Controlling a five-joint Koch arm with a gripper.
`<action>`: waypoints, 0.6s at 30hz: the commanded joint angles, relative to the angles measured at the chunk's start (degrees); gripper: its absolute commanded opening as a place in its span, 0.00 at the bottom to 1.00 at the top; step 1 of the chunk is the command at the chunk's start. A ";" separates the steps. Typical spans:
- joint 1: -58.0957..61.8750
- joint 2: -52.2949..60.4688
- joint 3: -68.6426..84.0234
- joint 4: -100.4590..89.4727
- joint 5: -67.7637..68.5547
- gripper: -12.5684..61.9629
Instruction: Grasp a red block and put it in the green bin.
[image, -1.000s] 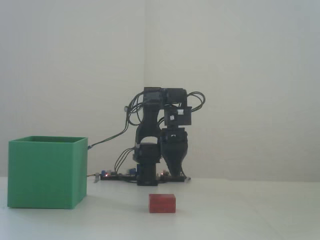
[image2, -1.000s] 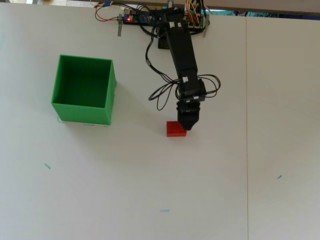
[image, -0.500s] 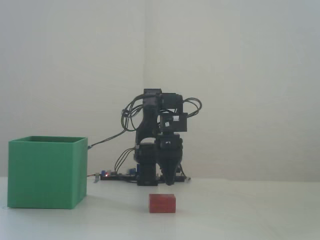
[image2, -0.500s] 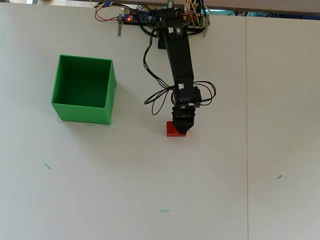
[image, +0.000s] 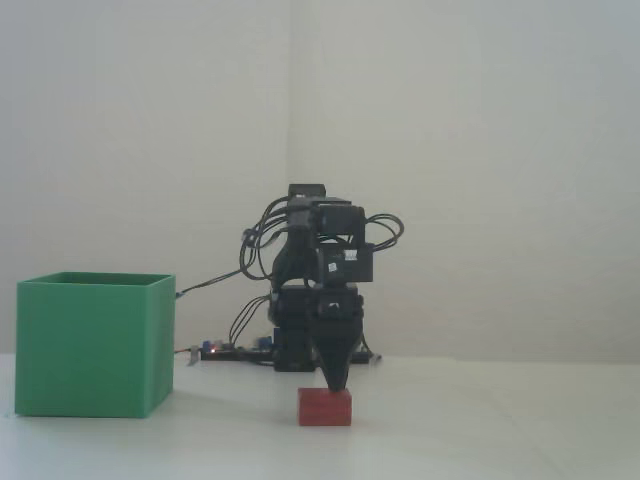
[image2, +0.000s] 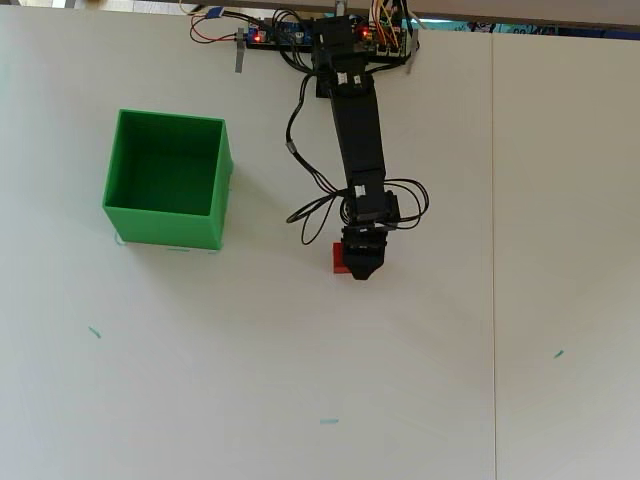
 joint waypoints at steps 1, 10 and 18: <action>0.00 -0.35 -3.08 -0.62 -1.14 0.66; -1.05 -3.25 -3.08 -3.69 -5.10 0.65; -1.14 -3.25 -3.08 -5.36 -5.54 0.66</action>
